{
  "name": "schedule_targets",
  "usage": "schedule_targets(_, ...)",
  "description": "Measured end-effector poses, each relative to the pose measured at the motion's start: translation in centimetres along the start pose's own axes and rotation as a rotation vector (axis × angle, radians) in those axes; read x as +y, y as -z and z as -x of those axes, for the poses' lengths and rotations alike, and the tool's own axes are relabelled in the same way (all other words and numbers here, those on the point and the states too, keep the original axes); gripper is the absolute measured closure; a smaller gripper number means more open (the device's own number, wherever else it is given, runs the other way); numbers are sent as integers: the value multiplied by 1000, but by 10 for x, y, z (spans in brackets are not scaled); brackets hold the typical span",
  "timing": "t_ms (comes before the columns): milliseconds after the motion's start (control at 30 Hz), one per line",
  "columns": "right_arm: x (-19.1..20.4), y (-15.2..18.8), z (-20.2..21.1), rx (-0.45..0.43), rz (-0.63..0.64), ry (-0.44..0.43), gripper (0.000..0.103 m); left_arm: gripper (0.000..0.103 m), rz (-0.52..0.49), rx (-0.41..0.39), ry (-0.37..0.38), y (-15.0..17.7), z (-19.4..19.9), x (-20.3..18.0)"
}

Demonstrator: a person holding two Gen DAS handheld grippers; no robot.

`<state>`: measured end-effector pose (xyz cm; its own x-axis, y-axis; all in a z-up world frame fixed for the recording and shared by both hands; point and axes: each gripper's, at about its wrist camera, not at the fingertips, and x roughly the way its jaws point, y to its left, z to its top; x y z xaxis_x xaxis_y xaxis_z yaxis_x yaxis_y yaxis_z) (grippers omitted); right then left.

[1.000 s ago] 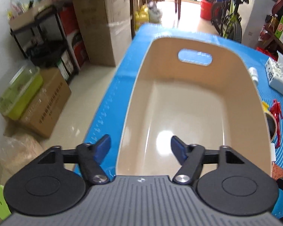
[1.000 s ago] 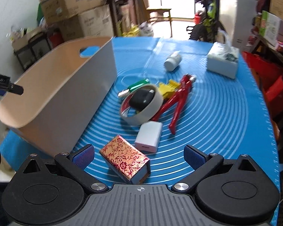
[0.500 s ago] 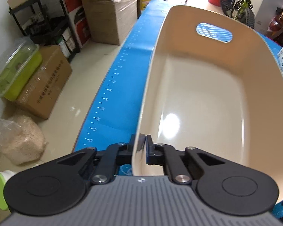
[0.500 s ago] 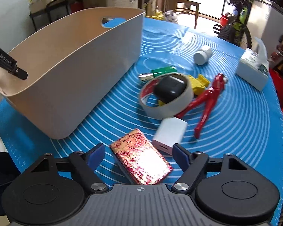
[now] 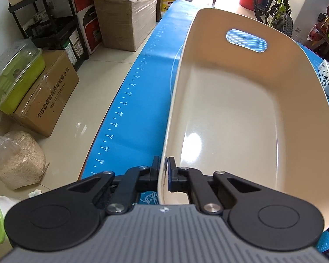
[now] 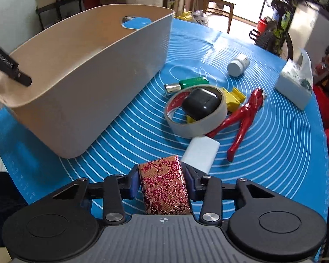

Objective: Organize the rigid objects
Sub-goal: 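Lift the red floral box with the right tool and release it into the basket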

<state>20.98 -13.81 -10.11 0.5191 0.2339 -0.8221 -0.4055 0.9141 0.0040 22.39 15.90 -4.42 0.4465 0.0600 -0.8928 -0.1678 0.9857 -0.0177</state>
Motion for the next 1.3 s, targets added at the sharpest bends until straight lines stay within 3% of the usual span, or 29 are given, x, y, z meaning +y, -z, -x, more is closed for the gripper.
schedule_targets(467, -4, -21, 46, -159, -111, 40, 58, 96, 0, 1, 7, 1, -1, 1)
schedule_targets(633, -3, -54, 69, -271, -127, 71, 58, 97, 0, -2, 9, 2, 0, 0)
schedule_targets(833, 18, -96, 82, -382, -110, 31, 58, 97, -5, -1, 8, 2, -1, -2)
schedule_targets(1033, 55, -121, 60, -380, -63, -22, 58, 97, -6, -1, 8, 3, -1, -2)
schedule_targets(1300, 111, -124, 8, -243, 47, -44, 58, 97, -10, 0, 11, 4, -1, -3)
